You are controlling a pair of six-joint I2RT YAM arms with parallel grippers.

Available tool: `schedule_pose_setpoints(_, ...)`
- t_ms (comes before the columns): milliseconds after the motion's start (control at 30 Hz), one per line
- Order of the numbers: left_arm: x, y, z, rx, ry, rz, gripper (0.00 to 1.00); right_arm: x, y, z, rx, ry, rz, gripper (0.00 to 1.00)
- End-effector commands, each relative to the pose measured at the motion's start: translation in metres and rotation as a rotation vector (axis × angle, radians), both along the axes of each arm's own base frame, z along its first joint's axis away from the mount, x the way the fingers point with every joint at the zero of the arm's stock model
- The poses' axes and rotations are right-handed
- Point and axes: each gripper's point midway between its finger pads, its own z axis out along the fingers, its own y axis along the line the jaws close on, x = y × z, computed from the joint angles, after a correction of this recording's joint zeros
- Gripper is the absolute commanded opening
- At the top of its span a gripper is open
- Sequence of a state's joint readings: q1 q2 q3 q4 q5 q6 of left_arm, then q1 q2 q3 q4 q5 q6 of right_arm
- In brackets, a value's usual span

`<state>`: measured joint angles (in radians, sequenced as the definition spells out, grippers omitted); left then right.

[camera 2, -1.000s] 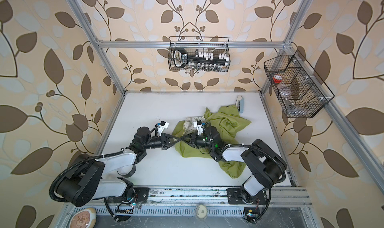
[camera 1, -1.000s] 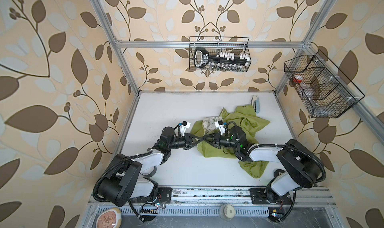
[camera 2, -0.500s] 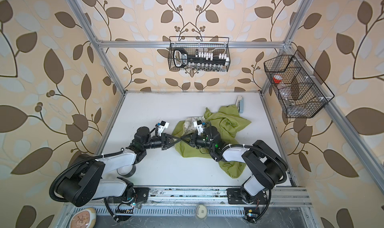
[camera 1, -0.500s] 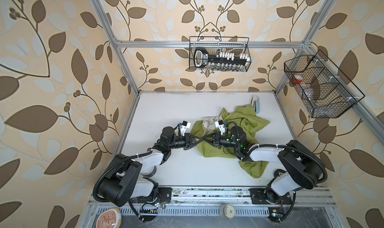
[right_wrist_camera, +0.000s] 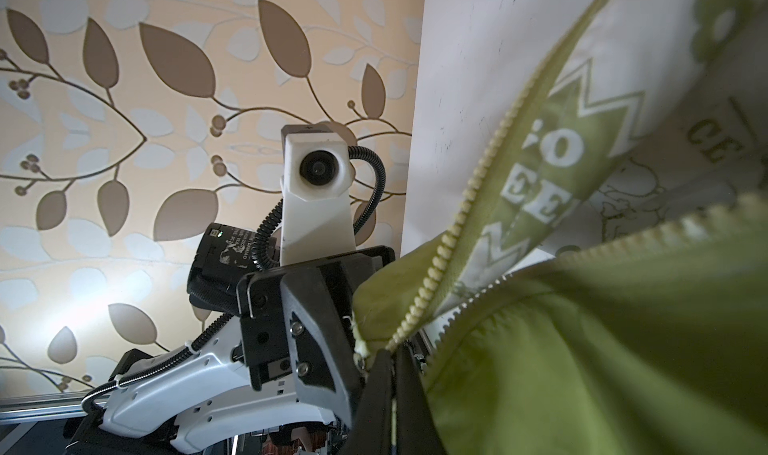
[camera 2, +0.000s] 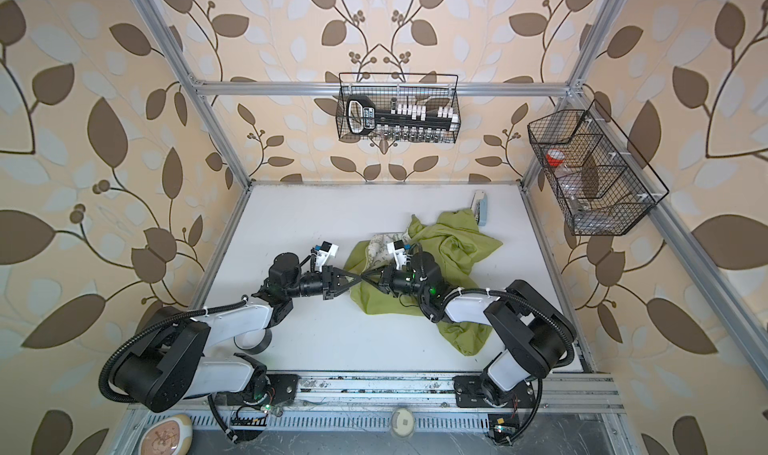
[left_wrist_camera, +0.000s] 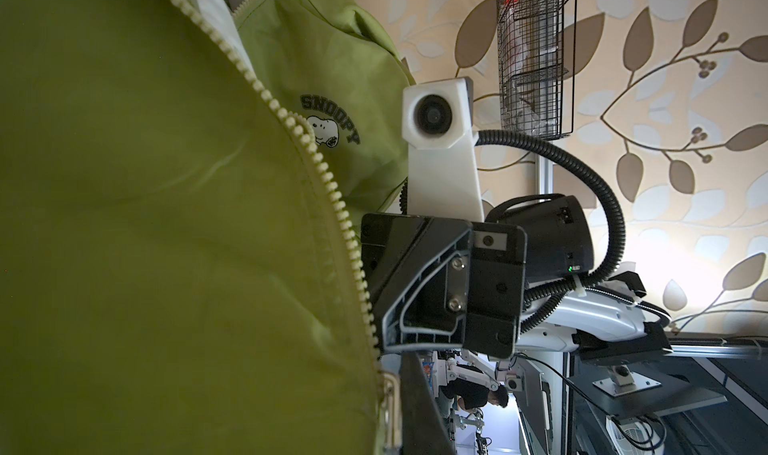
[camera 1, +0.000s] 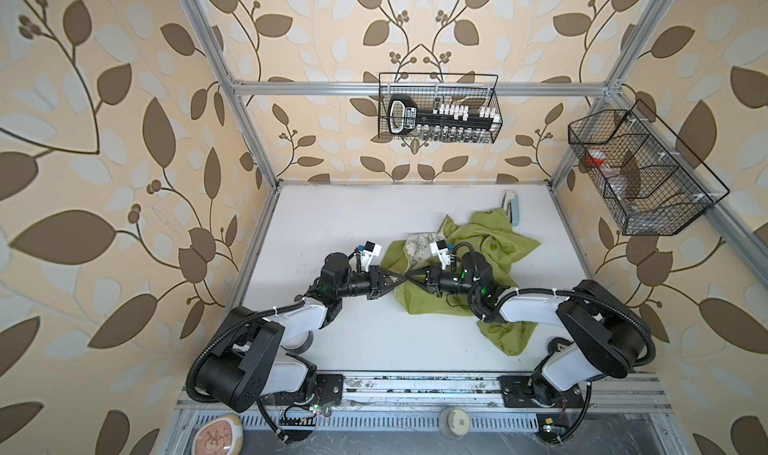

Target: Zip up the jacket

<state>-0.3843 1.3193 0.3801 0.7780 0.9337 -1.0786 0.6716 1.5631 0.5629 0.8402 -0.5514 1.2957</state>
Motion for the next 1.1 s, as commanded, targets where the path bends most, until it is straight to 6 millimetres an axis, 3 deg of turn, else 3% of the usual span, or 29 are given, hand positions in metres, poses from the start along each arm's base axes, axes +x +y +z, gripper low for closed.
schedule_pose_setpoints(0,0.005,-0.003,0.023,-0.027,-0.08,-0.012,0.14,-0.007,0.002,0.005,-0.01,-0.012,0.02,0.0)
schedule_pose_setpoints(100,0.003,0.0,0.022,-0.019,-0.072,0.008,0.34,-0.005,0.0,0.003,-0.053,-0.017,0.005,0.0)
schedule_pose_setpoints(233,0.0,0.004,0.02,-0.01,-0.065,0.026,0.43,-0.002,-0.004,0.001,-0.101,-0.027,-0.014,0.0)
schedule_pose_setpoints(400,-0.003,0.005,0.015,0.009,-0.051,0.029,0.42,0.001,-0.004,0.001,-0.113,-0.028,-0.024,0.0)
schedule_pose_setpoints(700,-0.002,0.007,0.008,0.027,-0.033,0.043,0.28,0.002,-0.003,0.002,-0.114,-0.027,-0.029,0.0)
schedule_pose_setpoints(1067,-0.013,0.011,-0.005,0.077,-0.01,0.028,0.31,0.006,-0.002,0.007,-0.117,-0.035,-0.04,0.0)
